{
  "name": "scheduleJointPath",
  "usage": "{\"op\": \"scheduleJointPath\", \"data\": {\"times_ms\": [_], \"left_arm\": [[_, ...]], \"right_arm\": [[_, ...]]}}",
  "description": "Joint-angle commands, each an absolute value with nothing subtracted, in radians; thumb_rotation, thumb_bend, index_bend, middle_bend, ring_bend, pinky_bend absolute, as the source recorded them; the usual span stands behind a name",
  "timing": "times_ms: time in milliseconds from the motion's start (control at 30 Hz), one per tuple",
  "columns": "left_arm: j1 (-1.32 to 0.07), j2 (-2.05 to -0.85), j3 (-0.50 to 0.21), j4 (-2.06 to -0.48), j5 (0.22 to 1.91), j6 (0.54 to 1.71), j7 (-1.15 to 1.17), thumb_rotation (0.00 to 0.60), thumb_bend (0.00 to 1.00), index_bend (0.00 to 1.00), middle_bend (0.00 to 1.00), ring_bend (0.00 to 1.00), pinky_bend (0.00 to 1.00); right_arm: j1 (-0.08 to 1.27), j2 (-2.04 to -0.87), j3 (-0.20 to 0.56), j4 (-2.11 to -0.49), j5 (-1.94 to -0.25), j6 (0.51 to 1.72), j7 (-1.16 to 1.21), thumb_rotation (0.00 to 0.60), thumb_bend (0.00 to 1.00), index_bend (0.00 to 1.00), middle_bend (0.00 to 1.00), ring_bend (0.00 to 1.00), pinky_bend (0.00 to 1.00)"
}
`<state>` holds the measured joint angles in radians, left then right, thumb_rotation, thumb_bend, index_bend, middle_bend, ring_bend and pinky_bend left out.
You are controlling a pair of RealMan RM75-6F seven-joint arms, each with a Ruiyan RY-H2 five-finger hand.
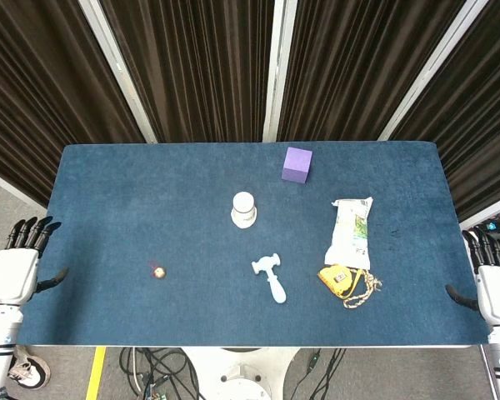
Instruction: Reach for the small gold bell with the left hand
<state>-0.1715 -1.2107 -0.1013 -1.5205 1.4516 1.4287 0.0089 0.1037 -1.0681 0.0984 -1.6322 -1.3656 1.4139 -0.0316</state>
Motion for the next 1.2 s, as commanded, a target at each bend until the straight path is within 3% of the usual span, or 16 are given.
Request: {"op": "scheduleJointPath", "data": {"times_ms": [33, 667, 1200], "left_arm": [[-0.168, -1.213, -0.098, -1.522, 1.452, 1.432, 0.012, 0.6, 0.2, 0.15, 0.08, 0.0, 0.0], [-0.161, -1.256, -0.07, -1.508, 1.475, 1.441, 0.012, 0.6, 0.2, 0.15, 0.08, 0.0, 0.0], [-0.296, -1.347, -0.049, -1.507, 1.515, 1.243, -0.004, 0.6, 0.2, 0.17, 0.08, 0.0, 0.0]], "right_arm": [[0.104, -1.069, 0.099, -1.63, -1.366, 1.412, -0.027, 0.6, 0.08, 0.0, 0.0, 0.0, 0.0], [0.096, -1.066, 0.091, -1.632, -1.384, 1.412, -0.01, 0.6, 0.08, 0.0, 0.0, 0.0, 0.0], [0.102, -1.033, 0.104, -1.649, -1.373, 1.394, 0.017, 0.6, 0.08, 0.0, 0.0, 0.0, 0.0]]}}
